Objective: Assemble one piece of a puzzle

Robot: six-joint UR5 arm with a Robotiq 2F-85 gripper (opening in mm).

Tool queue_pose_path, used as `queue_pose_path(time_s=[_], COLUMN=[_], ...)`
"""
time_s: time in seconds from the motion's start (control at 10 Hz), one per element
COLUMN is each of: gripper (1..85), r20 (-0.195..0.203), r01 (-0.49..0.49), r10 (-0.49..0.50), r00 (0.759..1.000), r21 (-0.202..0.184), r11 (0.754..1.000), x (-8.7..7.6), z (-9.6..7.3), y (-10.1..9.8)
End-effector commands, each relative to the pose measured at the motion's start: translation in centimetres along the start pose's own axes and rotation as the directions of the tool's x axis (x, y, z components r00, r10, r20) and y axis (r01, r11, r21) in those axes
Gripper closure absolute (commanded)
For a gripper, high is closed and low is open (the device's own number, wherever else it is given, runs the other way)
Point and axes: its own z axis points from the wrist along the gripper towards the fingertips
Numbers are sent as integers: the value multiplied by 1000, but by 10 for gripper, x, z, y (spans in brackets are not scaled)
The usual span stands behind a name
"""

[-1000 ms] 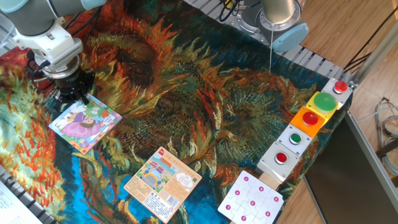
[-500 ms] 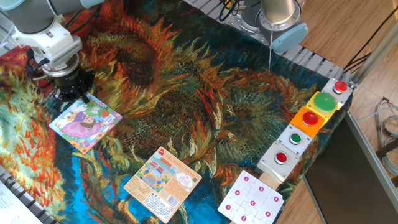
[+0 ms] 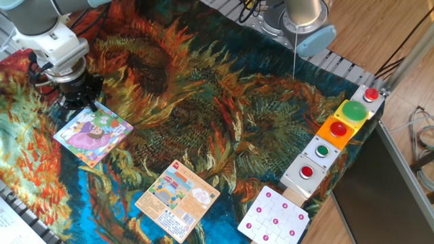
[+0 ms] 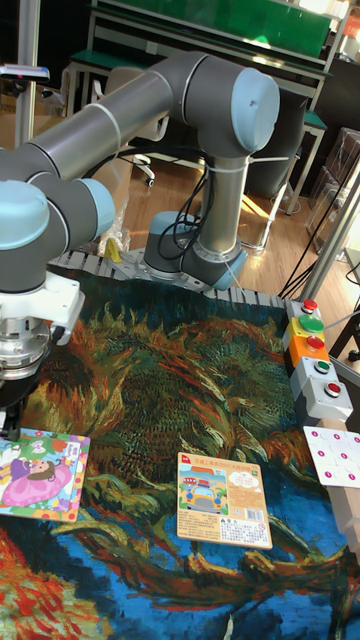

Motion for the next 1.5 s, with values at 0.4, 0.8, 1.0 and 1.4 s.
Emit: queue_pose_path(time_s=[0.4, 0.8, 1.0, 1.4], gripper=[843, 843, 843, 843], r20=[9, 4, 9, -10], r01=[-18, -7, -7, -1], r10=[18, 7, 7, 1], r00=[1000, 1000, 1000, 1000], r21=[12, 14, 14, 11], r11=[1000, 1000, 1000, 1000], x=[-15, -6, -8, -13], z=[3, 9, 11, -2], y=[-4, 0, 2, 1])
